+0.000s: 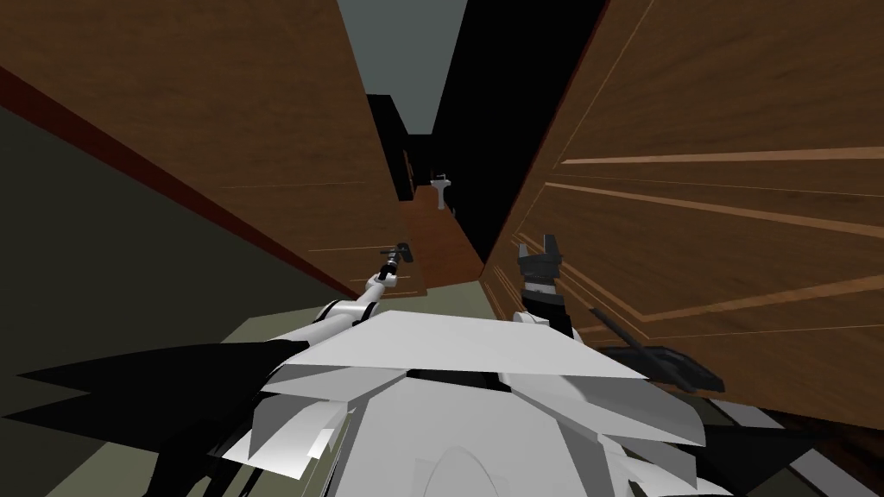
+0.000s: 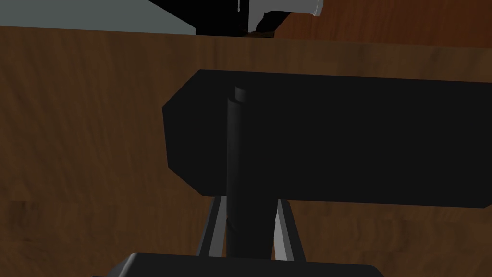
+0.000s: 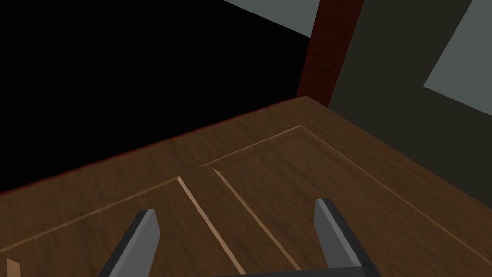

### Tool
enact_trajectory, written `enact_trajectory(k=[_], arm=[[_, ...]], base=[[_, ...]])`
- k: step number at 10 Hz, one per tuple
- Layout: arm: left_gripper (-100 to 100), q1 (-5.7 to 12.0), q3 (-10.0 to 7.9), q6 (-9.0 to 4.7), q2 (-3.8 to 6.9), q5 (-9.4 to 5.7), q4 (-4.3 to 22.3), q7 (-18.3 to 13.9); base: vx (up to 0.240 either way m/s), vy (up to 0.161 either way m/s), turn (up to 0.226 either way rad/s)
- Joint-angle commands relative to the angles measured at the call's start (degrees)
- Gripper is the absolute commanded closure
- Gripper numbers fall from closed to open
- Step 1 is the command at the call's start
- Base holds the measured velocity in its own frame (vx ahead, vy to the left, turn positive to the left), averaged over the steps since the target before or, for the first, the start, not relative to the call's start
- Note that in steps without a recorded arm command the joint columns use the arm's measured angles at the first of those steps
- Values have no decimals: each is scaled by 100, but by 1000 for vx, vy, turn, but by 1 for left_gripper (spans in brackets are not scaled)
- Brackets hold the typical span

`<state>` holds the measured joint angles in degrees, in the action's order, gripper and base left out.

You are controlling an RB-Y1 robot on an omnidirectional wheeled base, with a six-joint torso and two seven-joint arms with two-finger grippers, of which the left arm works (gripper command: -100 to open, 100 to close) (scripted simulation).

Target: Pull the door open

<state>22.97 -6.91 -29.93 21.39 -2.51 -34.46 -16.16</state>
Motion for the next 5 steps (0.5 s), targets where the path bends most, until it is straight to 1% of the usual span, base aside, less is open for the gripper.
enact_trajectory(k=[1, 5], arm=[[100, -34, 38, -35, 15, 41, 23, -78], [100, -19, 105, -161, 142, 149, 152, -314]], base=[[-219, 110, -203], [-239, 111, -236]])
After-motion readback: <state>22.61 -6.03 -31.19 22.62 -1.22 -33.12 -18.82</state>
